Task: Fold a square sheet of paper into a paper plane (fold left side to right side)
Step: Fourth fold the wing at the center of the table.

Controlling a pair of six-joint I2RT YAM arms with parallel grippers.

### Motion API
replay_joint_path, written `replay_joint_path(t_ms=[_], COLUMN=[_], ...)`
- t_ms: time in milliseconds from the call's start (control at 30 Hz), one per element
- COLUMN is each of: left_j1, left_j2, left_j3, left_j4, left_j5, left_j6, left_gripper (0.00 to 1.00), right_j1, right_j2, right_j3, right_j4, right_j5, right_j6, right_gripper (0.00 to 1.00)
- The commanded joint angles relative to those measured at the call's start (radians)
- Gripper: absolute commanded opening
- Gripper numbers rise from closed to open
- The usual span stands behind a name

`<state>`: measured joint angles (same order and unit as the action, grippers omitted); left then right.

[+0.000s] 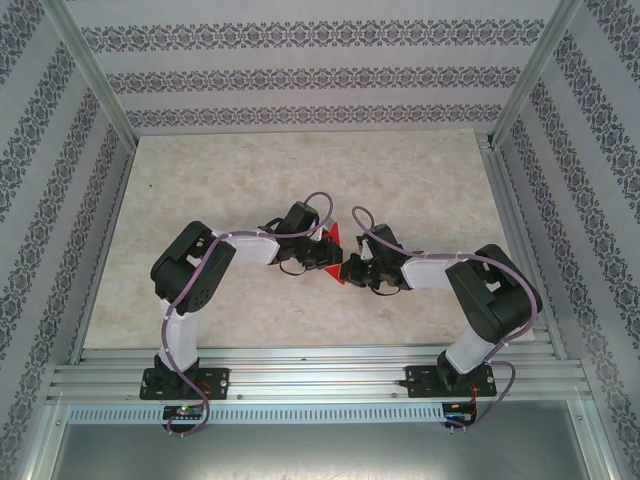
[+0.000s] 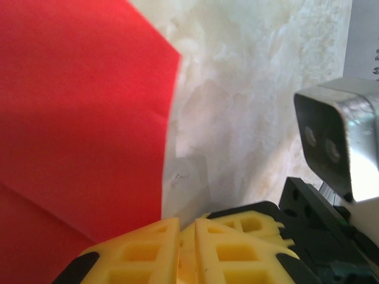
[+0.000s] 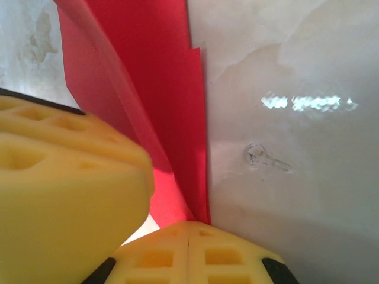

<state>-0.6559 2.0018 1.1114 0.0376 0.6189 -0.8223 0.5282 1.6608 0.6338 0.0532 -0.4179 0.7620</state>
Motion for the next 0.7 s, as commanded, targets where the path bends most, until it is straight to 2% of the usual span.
replay_joint_path(t_ms=[0, 133, 367, 667], left_j1=[-0.022, -0.023, -0.012, 0.075], left_j2=[0.043, 0.052, 0.057, 0.064], left_j3=[-0.015, -0.027, 0.006, 0.052], left_j4=[0.068, 0.063, -0.052, -0.105], left_j5=[-0.004, -0.030, -0.123, -0.169], left_j6=[-0.043, -0.048, 0.036, 0.122], left_gripper=[0.16, 0.16, 0.17, 0.22], right_j1=[0.007, 0.008, 0.017, 0.039], right_j2=[0.084, 0.079, 0.060, 0.073], right_j3=[-0.056, -0.054, -0.045, -0.040], right_j4=[-0.219, -0.230, -0.286, -0.316], right_j5=[0.154, 0.163, 0.206, 0.232], right_j6=[-0.013, -0.015, -0.029, -0.030], right_gripper=[0.02, 0.02, 0.02, 0.02])
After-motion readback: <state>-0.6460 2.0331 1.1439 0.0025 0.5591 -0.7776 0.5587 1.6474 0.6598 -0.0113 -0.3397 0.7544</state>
